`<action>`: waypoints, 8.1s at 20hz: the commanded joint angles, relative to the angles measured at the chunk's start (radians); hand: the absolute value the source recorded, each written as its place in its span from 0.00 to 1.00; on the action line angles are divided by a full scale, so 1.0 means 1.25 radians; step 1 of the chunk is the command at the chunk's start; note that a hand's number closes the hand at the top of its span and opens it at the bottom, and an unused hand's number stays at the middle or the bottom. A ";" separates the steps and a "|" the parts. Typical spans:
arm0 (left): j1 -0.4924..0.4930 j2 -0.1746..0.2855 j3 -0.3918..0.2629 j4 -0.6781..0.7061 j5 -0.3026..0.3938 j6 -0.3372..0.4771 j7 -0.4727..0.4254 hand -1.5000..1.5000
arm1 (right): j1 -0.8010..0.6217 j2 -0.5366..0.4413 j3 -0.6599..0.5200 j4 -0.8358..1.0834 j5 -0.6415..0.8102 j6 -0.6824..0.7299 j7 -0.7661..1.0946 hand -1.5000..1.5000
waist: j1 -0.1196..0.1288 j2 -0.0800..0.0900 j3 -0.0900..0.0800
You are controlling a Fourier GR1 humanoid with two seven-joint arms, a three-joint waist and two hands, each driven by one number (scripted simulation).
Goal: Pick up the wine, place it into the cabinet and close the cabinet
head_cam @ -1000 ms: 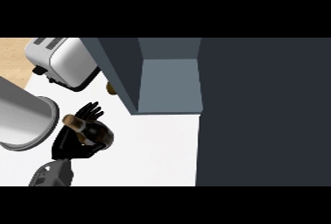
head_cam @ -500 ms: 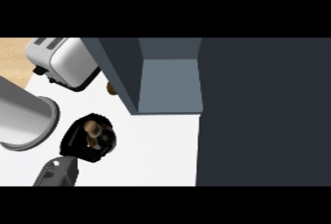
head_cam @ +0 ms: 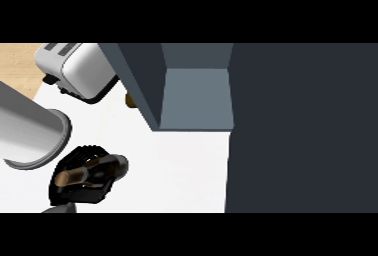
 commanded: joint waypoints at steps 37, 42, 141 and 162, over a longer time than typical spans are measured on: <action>-0.133 -0.094 -0.567 -0.690 -0.020 0.628 0.631 1.00 | 0.033 0.010 -0.023 -0.055 -0.062 0.022 -0.003 0.00 | -0.013 0.006 -0.002; -0.221 -0.094 -0.611 -0.637 -0.015 0.735 0.639 1.00 | 0.058 0.004 -0.042 -0.085 -0.075 0.027 0.007 0.00 | -0.014 0.006 -0.002; -0.836 -0.073 -0.158 0.587 0.387 0.622 0.011 1.00 | 0.020 0.021 0.004 -0.056 -0.051 0.026 0.009 0.00 | -0.040 0.018 -0.003; -0.846 -0.088 -0.160 0.729 0.360 0.674 -0.072 0.00 | 0.012 0.010 -0.008 -0.043 -0.069 0.045 -0.016 0.00 | -0.055 0.024 -0.003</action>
